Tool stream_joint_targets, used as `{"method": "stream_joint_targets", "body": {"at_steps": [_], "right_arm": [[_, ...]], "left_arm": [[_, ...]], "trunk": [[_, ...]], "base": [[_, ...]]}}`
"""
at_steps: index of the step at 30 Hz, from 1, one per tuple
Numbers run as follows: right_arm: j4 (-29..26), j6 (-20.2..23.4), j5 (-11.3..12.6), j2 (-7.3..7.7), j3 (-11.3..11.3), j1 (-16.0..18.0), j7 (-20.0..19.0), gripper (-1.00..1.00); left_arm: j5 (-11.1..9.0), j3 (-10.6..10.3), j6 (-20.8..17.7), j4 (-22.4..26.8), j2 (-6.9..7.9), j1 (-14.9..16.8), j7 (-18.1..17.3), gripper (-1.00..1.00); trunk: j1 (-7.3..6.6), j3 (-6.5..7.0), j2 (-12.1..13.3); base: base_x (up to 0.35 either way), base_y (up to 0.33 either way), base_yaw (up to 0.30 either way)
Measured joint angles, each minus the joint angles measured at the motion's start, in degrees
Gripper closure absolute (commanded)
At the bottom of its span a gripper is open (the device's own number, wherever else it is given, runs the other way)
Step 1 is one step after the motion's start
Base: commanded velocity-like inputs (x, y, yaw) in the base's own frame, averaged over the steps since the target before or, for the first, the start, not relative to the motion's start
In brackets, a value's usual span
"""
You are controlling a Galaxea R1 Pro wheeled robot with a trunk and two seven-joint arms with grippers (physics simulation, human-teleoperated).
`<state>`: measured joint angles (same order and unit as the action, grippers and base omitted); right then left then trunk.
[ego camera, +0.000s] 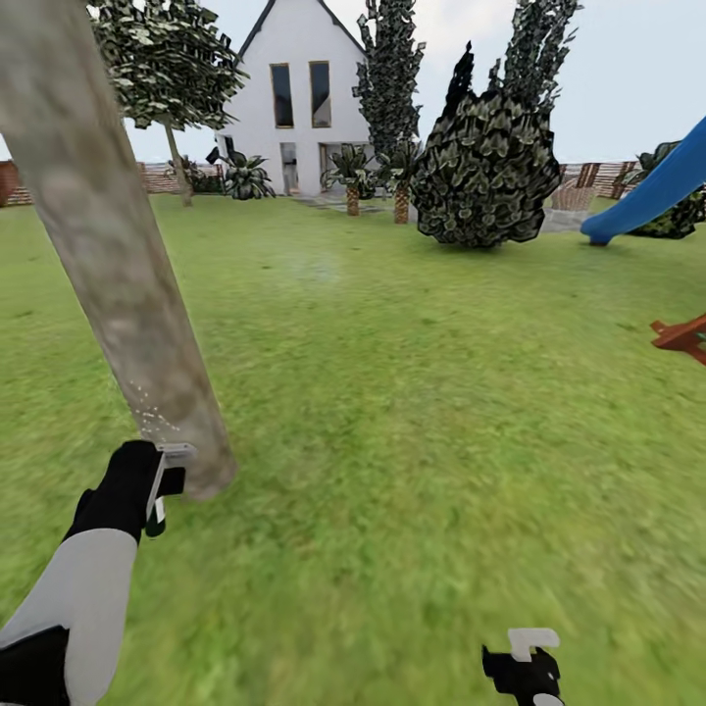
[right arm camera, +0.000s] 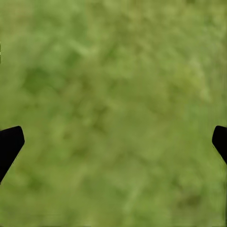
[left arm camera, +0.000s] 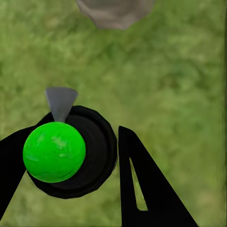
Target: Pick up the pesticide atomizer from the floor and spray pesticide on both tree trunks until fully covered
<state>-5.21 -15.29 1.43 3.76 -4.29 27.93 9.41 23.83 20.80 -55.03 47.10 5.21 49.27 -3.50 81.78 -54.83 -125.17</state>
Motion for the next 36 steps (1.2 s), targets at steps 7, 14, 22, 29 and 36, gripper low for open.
{"method": "stream_joint_targets", "body": {"at_steps": [7, 14, 22, 29, 36], "right_arm": [[0.05, -0.06, 0.0, 0.09, 0.07, -0.02, 0.0, -1.0], [0.02, 0.01, 0.0, 0.09, 0.07, 0.0, 0.0, -1.0], [0.0, 0.0, 0.0, 0.09, 0.07, 0.0, 0.0, -1.0], [0.0, 0.01, 0.0, 0.09, 0.05, 0.0, 0.0, -1.0], [-0.01, 0.01, 0.0, 0.09, 0.07, -0.01, 0.01, -1.0]], "left_arm": [[0.17, -0.07, -0.93, 0.12, -0.44, 0.91, 0.03, 1.0], [0.16, -0.07, -0.94, 0.14, -0.43, 0.87, 0.12, 1.0], [0.23, 0.0, -0.98, 0.14, -0.42, 0.86, 0.16, 1.0], [0.26, -0.07, -1.08, 0.14, -0.34, 0.86, 0.21, 1.0], [0.34, -0.11, -0.88, -0.11, -0.17, 0.14, 0.29, 1.0]], "trunk": [[-0.01, 0.0, 0.0], [-0.01, 0.03, 0.0], [0.0, 0.21, 0.0], [0.0, 0.37, 0.0], [0.0, 0.5, 0.0]], "base": [[0.276, -0.148, 0.046], [0.266, -0.164, 0.094], [0.189, -0.222, 0.263], [0.179, -0.23, 0.266], [0.17, -0.235, 0.188]]}}
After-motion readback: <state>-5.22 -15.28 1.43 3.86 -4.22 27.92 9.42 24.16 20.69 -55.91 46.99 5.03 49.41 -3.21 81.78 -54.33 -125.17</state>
